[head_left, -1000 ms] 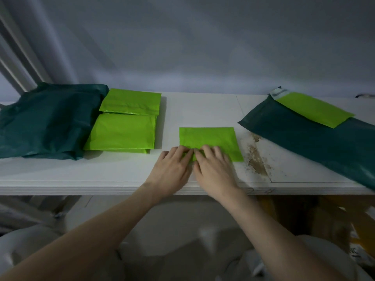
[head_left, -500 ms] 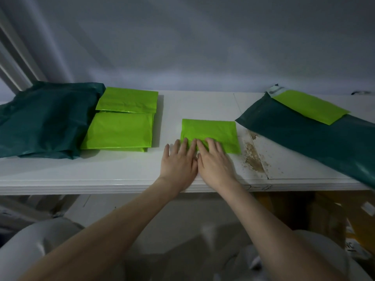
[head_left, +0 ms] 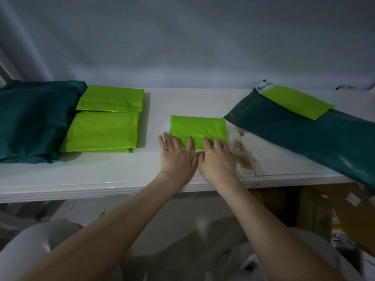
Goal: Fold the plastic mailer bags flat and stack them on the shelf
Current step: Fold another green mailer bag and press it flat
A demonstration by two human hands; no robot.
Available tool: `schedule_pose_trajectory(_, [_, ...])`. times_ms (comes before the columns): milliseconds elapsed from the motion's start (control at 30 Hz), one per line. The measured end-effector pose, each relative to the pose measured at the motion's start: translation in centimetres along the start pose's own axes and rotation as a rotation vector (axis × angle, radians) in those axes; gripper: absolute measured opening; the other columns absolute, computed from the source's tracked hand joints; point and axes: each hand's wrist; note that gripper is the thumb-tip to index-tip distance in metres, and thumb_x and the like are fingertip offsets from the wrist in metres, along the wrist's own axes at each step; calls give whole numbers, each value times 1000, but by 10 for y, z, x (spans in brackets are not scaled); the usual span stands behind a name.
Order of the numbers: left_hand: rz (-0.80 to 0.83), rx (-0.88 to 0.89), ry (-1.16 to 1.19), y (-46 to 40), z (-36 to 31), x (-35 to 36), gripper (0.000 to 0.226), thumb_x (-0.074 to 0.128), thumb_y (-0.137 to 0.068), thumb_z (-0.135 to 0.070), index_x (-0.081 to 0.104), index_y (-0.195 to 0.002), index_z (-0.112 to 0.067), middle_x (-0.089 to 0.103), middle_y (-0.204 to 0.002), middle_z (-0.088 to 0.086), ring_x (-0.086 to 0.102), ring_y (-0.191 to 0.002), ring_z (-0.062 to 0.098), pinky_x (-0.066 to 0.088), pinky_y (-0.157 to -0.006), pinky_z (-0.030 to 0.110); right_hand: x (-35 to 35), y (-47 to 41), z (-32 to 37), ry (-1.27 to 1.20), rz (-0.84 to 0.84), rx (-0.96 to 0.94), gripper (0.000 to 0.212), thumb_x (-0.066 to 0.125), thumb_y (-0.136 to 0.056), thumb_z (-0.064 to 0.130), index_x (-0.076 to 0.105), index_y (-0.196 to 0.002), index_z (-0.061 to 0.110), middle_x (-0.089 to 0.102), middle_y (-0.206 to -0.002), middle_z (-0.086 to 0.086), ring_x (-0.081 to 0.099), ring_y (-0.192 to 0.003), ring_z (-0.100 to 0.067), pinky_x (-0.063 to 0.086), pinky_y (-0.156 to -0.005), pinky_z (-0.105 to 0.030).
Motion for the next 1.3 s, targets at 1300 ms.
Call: schedule_pose_trajectory(1300, [-169, -363, 1211, -48, 73, -31, 58, 73, -78, -27, 45, -126, -15, 54, -104, 1, 56, -93, 20, 45, -83, 28, -24, -61, -22, -662, -198, 17, 59, 72, -79, 15, 40, -129, 11, 43, -119, -11, 43, -92, -14, 25, -65, -18])
Point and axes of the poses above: each hand's wrist, its own y-axis away from the middle knuckle, its own x-axis out of the palm, z = x × y
